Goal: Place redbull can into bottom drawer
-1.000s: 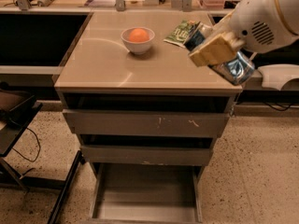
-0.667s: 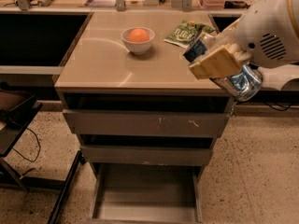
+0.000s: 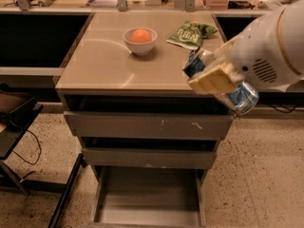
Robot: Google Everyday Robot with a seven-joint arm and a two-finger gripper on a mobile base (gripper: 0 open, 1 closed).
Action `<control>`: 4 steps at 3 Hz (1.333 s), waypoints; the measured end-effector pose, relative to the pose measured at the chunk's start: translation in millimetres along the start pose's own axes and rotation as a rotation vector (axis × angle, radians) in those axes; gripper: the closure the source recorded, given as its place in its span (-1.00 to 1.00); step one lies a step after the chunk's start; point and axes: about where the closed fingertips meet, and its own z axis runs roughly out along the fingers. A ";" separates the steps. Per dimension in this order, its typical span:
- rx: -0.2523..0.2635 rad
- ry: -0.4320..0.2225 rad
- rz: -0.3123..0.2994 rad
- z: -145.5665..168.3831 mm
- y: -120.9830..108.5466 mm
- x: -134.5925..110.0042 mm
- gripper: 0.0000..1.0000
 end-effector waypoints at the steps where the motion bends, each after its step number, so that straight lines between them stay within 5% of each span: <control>1: 0.004 0.014 -0.010 55.8 38.0 17.1 1.00; 2: -0.093 0.024 0.061 151.7 83.4 60.4 1.00; 3: -0.205 0.095 0.144 258.7 125.2 143.7 1.00; 4: -0.276 0.124 0.154 303.5 162.1 175.6 1.00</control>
Offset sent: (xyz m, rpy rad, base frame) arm -0.0015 0.1062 -0.5043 0.1151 0.3386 -0.1065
